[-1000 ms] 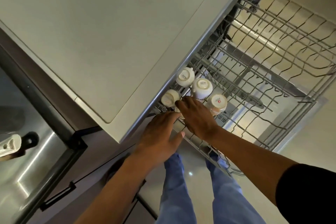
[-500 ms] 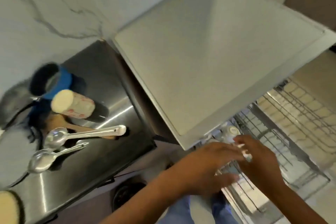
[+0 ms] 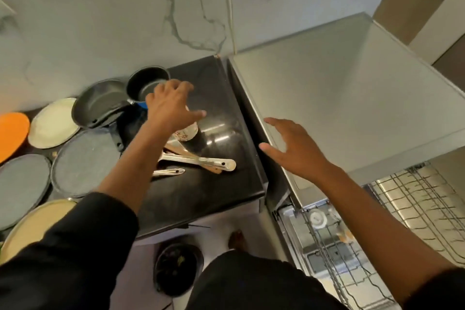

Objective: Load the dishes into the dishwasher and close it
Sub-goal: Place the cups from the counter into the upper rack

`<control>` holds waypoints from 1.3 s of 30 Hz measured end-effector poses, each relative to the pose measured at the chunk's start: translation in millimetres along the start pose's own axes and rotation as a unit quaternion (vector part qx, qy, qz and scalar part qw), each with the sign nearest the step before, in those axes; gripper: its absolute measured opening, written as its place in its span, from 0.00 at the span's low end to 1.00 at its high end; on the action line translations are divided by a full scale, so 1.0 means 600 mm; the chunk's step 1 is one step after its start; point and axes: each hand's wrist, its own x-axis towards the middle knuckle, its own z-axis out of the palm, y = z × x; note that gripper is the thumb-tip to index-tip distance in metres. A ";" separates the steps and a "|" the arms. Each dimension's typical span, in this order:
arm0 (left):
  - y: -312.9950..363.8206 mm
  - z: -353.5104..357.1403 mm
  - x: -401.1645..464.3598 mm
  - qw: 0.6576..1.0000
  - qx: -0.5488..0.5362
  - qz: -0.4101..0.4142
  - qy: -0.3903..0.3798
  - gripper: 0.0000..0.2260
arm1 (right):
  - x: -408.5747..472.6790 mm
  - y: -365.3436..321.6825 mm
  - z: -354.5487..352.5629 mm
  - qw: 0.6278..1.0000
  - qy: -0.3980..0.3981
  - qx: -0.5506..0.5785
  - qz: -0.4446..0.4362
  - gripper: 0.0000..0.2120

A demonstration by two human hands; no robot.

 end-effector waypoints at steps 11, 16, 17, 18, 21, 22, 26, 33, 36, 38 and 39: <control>-0.087 0.077 0.043 0.991 -0.113 -0.016 -0.072 0.34 | 0.057 -0.037 0.055 0.997 -0.072 -0.024 0.020 0.39; -0.019 0.053 0.005 0.987 -0.140 0.052 -0.053 0.34 | 0.028 -0.034 0.063 0.998 -0.054 0.002 0.027 0.42; 0.005 0.045 -0.007 0.984 -0.150 0.074 -0.059 0.34 | 0.019 -0.035 0.061 0.999 -0.044 0.010 0.026 0.42; 0.030 0.037 -0.019 0.980 -0.161 0.095 -0.067 0.34 | 0.011 -0.038 0.057 0.999 -0.032 0.017 0.022 0.43; 0.125 0.018 -0.059 0.964 -0.192 0.155 -0.097 0.36 | -0.030 -0.041 0.036 0.999 0.027 0.042 0.008 0.45; 0.158 0.014 -0.073 0.958 -0.200 0.172 -0.110 0.37 | -0.048 -0.040 0.027 0.997 0.054 0.053 0.015 0.46; 0.277 0.014 -0.123 0.929 -0.234 0.233 -0.166 0.42 | -0.125 -0.015 -0.017 0.978 0.171 0.087 0.084 0.43; 0.455 0.089 -0.202 0.881 -0.243 0.305 -0.267 0.48 | -0.275 0.118 -0.059 0.960 0.233 0.076 0.137 0.41; 0.504 0.150 -0.234 0.852 -0.268 0.322 -0.315 0.42 | -0.343 0.189 -0.041 0.950 0.224 0.068 0.208 0.41; 0.520 0.192 -0.256 0.833 -0.290 0.331 -0.336 0.35 | -0.384 0.229 -0.021 0.940 0.217 0.094 0.245 0.40; 0.526 0.217 -0.267 0.825 -0.293 0.336 -0.345 0.33 | -0.405 0.250 -0.009 0.936 0.213 0.108 0.260 0.40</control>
